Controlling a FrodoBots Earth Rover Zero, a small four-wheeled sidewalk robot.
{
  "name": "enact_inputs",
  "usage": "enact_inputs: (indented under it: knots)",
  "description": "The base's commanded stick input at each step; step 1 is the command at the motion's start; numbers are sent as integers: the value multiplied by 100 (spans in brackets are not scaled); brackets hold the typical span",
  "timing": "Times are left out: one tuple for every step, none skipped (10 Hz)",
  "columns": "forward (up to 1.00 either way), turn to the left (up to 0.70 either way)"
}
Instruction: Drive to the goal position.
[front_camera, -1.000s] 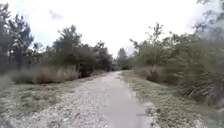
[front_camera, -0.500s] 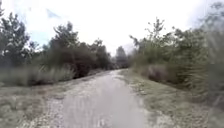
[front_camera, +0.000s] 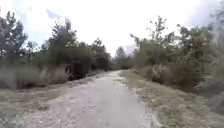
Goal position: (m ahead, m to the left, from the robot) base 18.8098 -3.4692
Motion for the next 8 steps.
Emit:
enact_inputs:
  knots:
    - [85, 0]
    - [85, 0]
    - [85, 0]
    - [85, 0]
    - [85, 0]
    - [85, 0]
    - [85, 0]
    - [85, 0]
